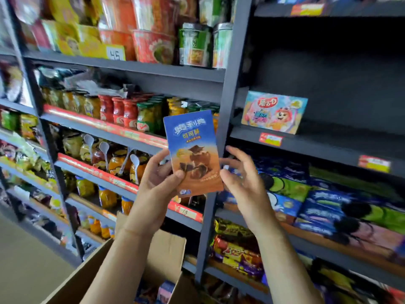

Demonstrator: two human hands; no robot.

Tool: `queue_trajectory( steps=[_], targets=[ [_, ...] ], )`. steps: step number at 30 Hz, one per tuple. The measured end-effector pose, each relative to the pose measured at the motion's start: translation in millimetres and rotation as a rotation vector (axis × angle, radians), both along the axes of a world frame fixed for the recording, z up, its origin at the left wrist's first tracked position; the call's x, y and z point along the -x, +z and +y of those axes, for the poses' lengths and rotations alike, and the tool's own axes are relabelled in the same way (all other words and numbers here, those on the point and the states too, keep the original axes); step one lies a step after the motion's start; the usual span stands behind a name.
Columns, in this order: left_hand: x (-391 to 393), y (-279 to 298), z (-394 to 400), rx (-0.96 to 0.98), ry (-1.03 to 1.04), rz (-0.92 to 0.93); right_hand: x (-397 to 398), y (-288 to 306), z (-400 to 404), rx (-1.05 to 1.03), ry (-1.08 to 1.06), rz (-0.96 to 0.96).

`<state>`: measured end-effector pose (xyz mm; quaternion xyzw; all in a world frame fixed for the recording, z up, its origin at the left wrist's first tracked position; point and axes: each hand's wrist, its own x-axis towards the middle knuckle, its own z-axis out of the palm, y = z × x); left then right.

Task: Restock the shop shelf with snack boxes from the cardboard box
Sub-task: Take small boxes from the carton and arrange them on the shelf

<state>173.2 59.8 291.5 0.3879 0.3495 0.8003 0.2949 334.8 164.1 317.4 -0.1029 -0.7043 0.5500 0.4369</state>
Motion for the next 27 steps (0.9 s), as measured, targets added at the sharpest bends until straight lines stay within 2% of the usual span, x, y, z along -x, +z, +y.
queue_trajectory(
  steps=[2,5,12,16,19,23,27],
  targets=[
    [-31.7,16.0,18.5,-0.055,-0.070,0.062,-31.0,10.7,7.0,-0.048,-0.088,0.022],
    [-76.0,40.2,43.0,-0.094,-0.066,0.180,-70.7,24.7,18.8,-0.095,-0.185,0.057],
    [-240.8,98.3,141.1,-0.137,-0.098,0.470,-234.6,68.7,78.4,-0.216,-0.548,0.172],
    [-313.1,110.0,193.1,-0.131,-0.067,0.579,-313.0,73.2,121.6,-0.303,-0.780,0.067],
    [-355.5,112.7,229.6,-0.114,-0.061,0.643,-357.9,75.5,152.5,-0.340,-0.866,-0.007],
    [-396.7,120.1,269.8,-0.102,-0.020,0.688,-404.3,82.4,184.5,-0.413,-0.984,-0.092],
    [-425.7,124.6,304.5,-0.011,0.047,0.787,-431.6,84.7,200.4,-0.461,-1.104,-0.216]
  ],
)
